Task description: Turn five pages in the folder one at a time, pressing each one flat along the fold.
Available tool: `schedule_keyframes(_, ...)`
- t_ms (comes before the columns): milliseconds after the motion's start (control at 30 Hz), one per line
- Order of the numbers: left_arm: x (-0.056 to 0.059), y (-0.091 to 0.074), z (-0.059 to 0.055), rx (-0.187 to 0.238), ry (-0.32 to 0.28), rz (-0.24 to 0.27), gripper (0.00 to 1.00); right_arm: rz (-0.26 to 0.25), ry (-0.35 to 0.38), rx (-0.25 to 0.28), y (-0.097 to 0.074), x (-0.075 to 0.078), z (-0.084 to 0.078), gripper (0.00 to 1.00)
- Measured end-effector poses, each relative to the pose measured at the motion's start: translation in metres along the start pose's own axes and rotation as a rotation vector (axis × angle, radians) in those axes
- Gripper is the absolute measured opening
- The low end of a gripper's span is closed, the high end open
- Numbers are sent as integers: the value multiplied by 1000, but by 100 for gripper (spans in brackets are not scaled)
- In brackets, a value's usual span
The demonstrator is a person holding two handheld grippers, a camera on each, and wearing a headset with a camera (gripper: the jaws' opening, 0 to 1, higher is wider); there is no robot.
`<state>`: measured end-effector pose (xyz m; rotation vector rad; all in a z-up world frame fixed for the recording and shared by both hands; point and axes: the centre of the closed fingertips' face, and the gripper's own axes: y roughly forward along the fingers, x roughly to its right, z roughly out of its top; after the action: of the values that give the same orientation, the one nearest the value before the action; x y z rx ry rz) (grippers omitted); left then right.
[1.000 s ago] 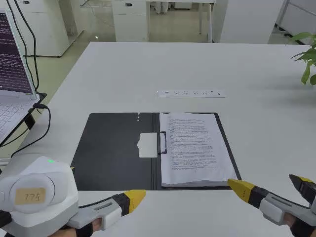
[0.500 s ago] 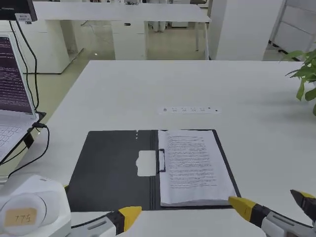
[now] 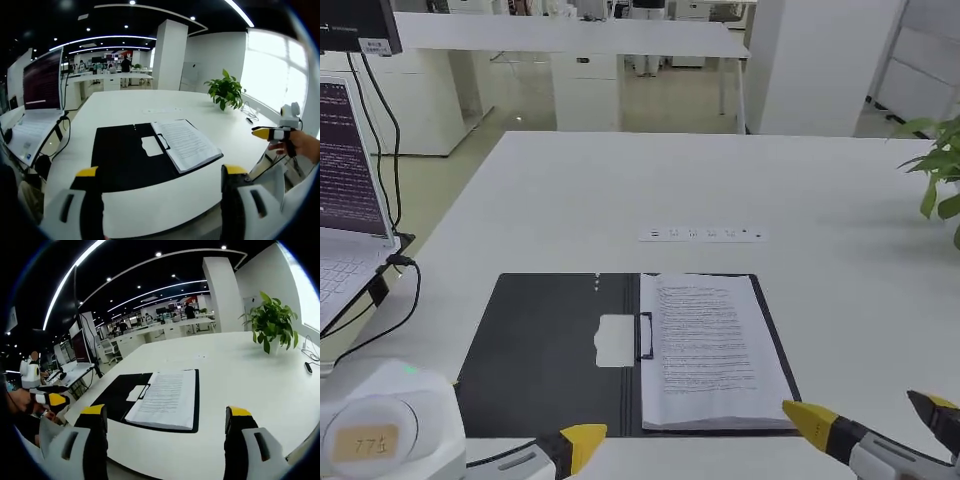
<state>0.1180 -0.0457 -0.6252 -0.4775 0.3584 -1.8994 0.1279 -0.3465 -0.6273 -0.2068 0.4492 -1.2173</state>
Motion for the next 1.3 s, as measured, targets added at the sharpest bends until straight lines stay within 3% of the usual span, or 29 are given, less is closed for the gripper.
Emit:
schedule_keyframes(400,-2,4,1,-7,12,-3,97,-19,35,17,1,3,-1,97)
schedule_keyframes(467,0,3,5,12,4,-12,99,-20,31,15,1,2,-2,98)
schedule_keyframes(800,-2,2,8,14,11,-13,99,-18,12,9,4,-2,-1,100)
schedule_keyframes(1300,-8,-10,-2,-1,3,8,99,0,13,-4,8,-7,-5,100)
